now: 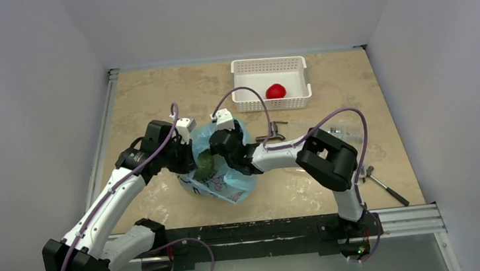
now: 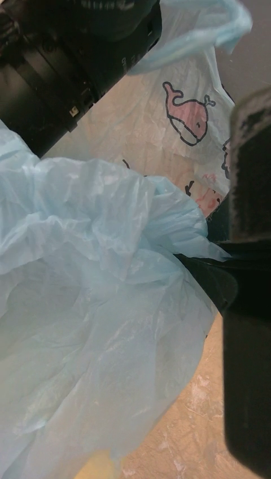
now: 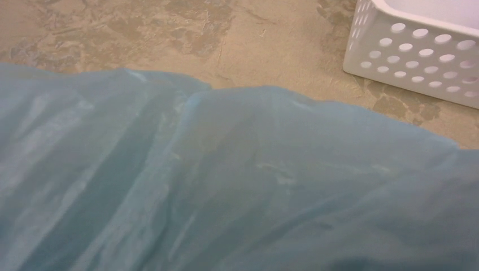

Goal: Take the fake fruits out of the plastic bag
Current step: Take out the fake fruit from the plastic bag.

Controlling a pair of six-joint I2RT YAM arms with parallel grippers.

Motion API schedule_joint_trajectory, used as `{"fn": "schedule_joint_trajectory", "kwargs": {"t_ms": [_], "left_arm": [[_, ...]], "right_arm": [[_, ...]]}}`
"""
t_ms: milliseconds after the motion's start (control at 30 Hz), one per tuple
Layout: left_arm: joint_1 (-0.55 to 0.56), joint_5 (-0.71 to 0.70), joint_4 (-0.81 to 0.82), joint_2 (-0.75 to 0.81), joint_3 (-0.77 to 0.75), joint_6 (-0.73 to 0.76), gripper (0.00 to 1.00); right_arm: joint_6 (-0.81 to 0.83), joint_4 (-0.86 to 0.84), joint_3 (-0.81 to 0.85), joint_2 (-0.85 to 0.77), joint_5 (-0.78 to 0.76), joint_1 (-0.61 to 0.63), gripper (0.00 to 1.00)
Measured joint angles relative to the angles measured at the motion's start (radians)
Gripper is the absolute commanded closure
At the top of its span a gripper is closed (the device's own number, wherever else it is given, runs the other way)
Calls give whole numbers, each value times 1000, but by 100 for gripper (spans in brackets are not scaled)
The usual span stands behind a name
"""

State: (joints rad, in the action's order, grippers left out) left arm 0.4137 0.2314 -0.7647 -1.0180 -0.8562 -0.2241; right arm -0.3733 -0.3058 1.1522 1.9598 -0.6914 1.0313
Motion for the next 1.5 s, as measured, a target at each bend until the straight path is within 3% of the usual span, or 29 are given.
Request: {"fn": "schedule_joint_trajectory", "kwargs": {"t_ms": [133,300,433,667,867,1233,1500], "left_arm": [[0,-1,0,0,0,0,100],[0,-11,-2,-1,0,0,100],[0,-25,-2,-4,0,0,100],[0,-82,-2,-19,-2,0,100],[1,-194,-7,-6,-5,-4,100],[1,-455,-36,73,-6,-71,100],[1,-563,-64,106,-6,-83,100]], "right_arm": [[26,-23,2,44,5,-1,20],[61,-97,46,97,23,-7,21],[91,-170,47,116,34,-9,28],[137,-237,66,158,38,-9,65],[143,-257,66,158,82,-9,87],[98,-249,-21,30,266,25,95],[-5,-258,-97,-132,423,40,97]]}}
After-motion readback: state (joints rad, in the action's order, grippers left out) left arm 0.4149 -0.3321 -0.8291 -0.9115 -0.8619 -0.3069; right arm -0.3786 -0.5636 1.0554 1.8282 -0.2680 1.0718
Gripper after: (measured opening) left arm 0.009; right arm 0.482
